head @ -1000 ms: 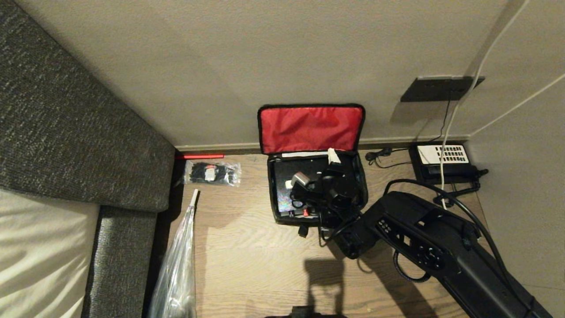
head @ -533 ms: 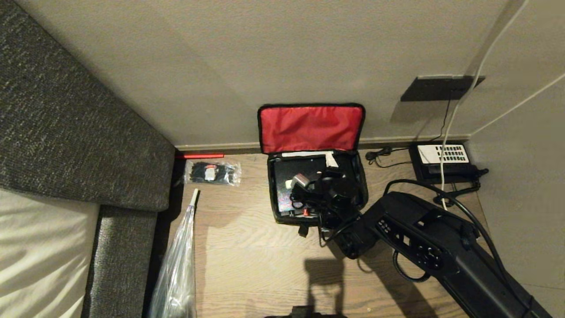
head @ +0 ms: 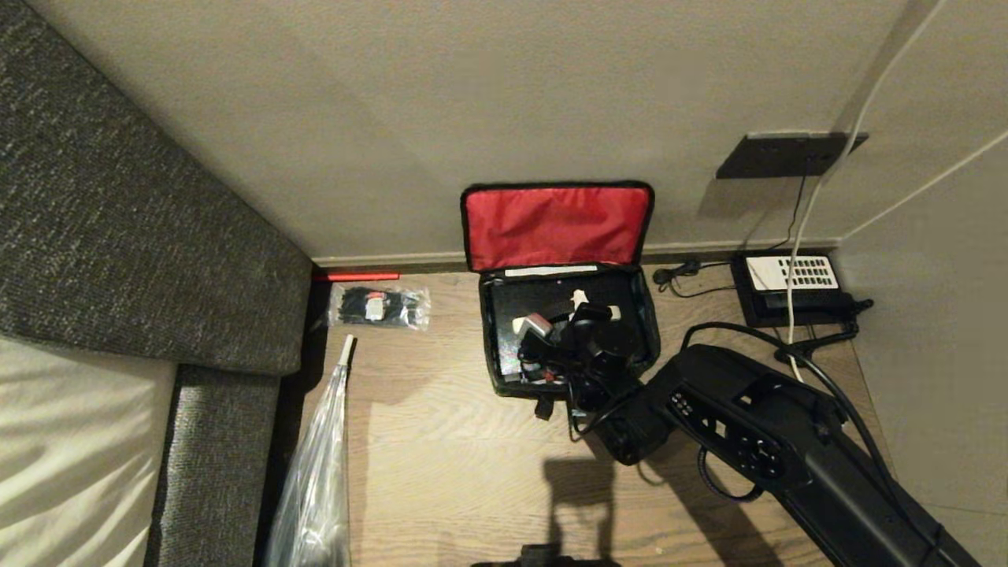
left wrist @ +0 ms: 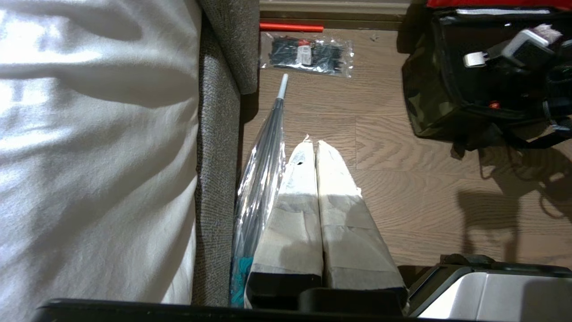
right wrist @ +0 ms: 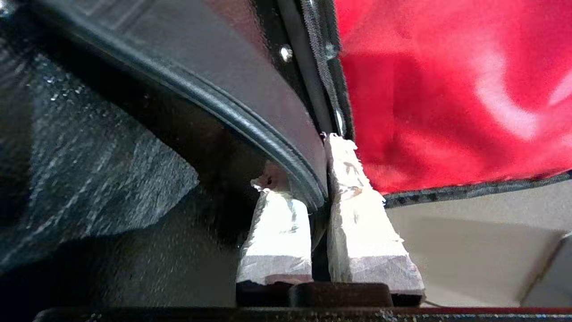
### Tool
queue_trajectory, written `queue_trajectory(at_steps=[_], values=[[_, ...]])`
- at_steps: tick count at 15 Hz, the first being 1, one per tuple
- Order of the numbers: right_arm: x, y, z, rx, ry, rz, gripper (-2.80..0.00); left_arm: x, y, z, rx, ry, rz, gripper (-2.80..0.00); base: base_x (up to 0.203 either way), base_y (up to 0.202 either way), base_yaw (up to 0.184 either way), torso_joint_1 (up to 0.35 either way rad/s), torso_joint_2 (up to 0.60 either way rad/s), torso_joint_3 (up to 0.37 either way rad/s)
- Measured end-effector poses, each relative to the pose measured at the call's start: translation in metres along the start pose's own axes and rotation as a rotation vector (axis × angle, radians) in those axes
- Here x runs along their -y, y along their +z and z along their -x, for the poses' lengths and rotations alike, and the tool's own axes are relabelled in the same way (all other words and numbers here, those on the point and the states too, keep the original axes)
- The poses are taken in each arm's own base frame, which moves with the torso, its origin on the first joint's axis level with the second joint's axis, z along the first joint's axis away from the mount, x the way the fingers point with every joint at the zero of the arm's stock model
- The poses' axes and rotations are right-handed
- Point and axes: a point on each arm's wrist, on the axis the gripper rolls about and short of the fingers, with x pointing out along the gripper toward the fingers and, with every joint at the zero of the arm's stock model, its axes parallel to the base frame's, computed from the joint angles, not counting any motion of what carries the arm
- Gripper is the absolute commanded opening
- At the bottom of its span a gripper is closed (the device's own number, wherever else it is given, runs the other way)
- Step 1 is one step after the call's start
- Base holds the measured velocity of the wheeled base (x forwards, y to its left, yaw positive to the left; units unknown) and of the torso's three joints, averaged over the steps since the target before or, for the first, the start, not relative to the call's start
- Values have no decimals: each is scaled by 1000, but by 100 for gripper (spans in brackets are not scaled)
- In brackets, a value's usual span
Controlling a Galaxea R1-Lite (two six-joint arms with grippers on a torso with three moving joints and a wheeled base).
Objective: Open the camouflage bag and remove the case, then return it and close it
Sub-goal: Lift the black box
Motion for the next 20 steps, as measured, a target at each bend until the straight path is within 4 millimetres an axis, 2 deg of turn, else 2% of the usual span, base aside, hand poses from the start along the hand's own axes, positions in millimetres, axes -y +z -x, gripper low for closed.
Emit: queue_trajectory(at_steps=[6, 8, 10, 14, 20], values=[[1, 1, 10, 2, 22, -1, -280, 0, 0, 0, 0, 0, 0, -280, 0, 0, 0, 0, 0, 0], [6, 11, 15, -3, 28, -20, -280, 0, 0, 0, -1, 0, 1, -280, 0, 0, 0, 0, 0, 0], [16, 24, 21, -35, 12, -56, -280, 0, 0, 0, -1, 0, 0, -280, 0, 0, 0, 0, 0, 0], [53, 53, 30, -48, -54, -122, -280, 0, 0, 0, -1, 0, 0, -280, 0, 0, 0, 0, 0, 0], [94, 74, 51, -60, -58, -153, -280, 0, 0, 0, -1, 0, 0, -280, 0, 0, 0, 0, 0, 0]])
